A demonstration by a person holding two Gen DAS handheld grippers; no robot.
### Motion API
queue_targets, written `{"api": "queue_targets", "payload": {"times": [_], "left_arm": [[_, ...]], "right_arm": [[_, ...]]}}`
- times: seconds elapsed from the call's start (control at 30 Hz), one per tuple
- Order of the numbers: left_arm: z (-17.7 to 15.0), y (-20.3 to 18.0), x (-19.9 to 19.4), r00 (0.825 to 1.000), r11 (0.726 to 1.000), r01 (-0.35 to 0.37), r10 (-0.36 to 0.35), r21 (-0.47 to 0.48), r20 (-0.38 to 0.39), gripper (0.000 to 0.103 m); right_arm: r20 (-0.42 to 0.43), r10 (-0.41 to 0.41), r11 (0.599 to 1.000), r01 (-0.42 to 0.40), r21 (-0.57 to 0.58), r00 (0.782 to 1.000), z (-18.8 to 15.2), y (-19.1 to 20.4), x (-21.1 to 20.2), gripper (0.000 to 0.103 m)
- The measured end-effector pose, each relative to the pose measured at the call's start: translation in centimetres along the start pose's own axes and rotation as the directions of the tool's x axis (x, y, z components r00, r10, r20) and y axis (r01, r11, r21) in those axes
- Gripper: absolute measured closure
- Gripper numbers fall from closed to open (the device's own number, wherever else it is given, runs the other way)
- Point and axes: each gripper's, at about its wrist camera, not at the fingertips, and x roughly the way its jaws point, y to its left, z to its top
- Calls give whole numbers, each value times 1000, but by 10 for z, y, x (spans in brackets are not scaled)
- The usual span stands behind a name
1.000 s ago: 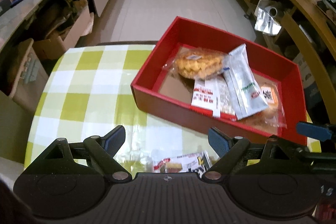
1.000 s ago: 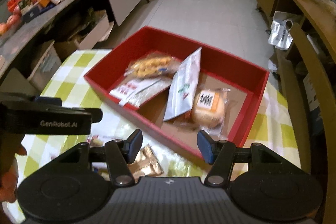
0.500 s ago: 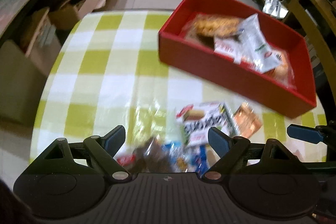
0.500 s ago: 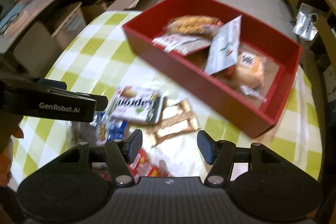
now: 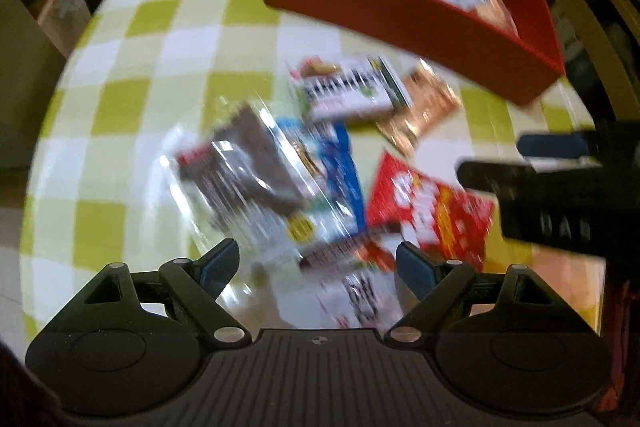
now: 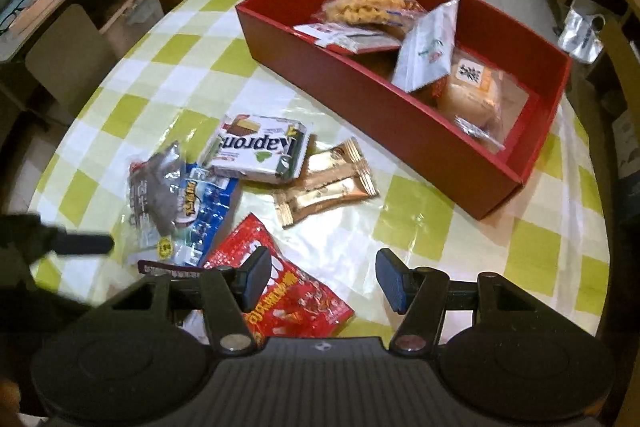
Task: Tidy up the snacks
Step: 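Grasp the red Trolli bag with the right gripper while the left grasps the white jujube packet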
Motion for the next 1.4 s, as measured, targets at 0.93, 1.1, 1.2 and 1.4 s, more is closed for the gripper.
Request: {"api": "queue_targets", "payload": {"times": [0.93,1.1,1.2,1.4], "left_arm": [[-38,30,9,997,999,-47,47,-4,-54,36],[-39,34,9,997,999,-37,37,10,-70,35],[-37,33,14,996,999,-36,36,3,-80,35],[-36,36,16,995,999,-32,32,8,-92,35]], "right_arm": [[-154,138,963,-169,-210,978,-10,36,28,38],[-158,117,946,-159,-284,980,-8,47,39,26],[-142,110,947,-148,-286,984,-2,44,36,26],[-176,117,942,-165,-291,977,-1,43,44,24]]}}
